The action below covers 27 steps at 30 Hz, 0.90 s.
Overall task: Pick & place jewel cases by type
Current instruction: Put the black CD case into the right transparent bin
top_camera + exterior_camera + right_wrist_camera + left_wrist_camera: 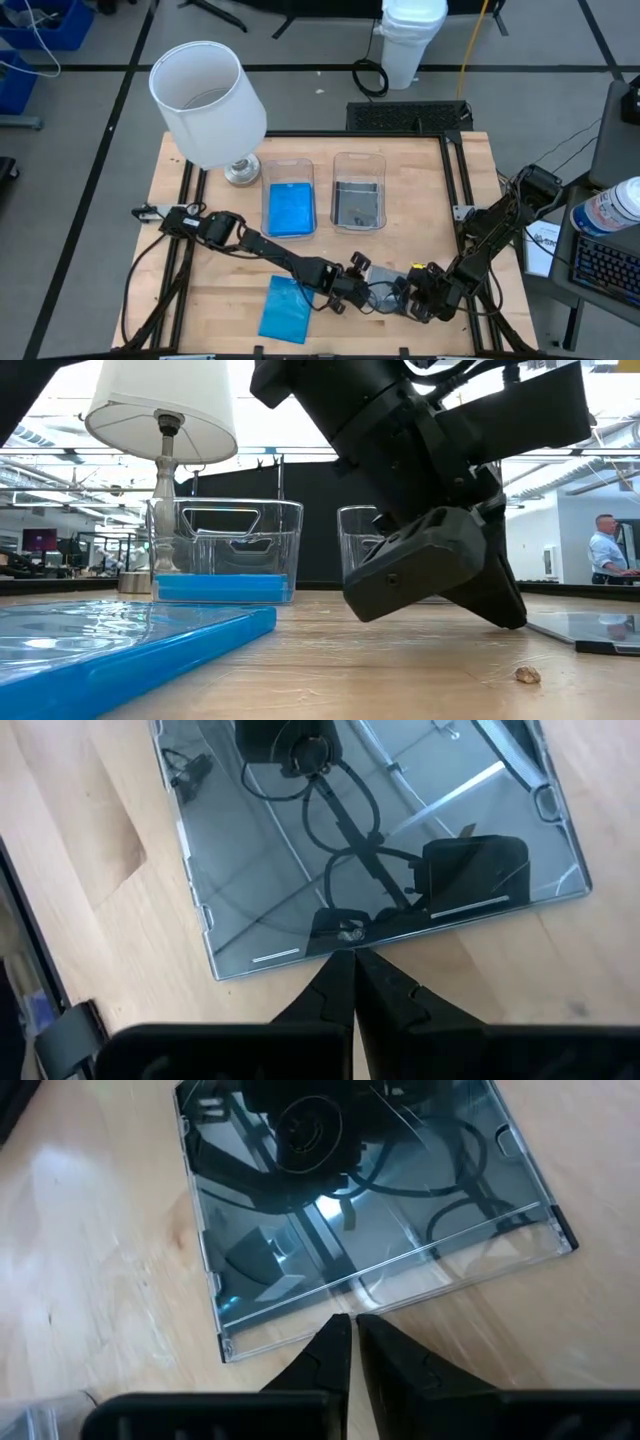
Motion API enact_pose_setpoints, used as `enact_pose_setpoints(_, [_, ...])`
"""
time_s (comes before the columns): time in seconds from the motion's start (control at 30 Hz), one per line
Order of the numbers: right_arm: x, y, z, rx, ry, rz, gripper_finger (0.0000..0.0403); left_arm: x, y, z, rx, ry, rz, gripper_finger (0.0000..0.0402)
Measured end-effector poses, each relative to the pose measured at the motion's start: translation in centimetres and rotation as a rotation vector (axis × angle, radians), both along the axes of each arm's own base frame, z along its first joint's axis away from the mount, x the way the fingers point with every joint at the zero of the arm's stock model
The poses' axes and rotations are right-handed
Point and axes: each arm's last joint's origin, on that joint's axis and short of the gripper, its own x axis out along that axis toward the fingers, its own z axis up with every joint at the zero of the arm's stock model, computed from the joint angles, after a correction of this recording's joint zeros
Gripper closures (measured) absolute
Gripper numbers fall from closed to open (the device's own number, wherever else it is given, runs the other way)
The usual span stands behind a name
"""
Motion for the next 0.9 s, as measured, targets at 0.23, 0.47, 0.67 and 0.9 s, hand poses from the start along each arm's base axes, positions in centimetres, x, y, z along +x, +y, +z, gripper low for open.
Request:
enact_pose_setpoints(0.23, [0.0,0.0,0.0,-0.014,-0.010,0.006,0.0403,0.3,-0.1,0.1,0.005,-0.031,-0.022,0.0345])
enact_pose_setpoints(0.47, [0.0,0.0,0.0,-0.018,-0.015,0.004,0.0403,0.3,-0.2,0.2,0.026,-0.036,-0.049,0.0344])
enact_pose_setpoints(0.67, [-0.1,-0.2,-0.2,-0.027,-0.022,0.000,0.0403,0.0,-1.1,0.2,0.110,-0.053,-0.098,0.0344])
enact_pose_setpoints(0.9, [-0.5,-0.8,-0.9,-0.008,-0.038,-0.008,0.0403,0.0,-1.2,0.2,0.124,-0.054,-0.108,0.0344])
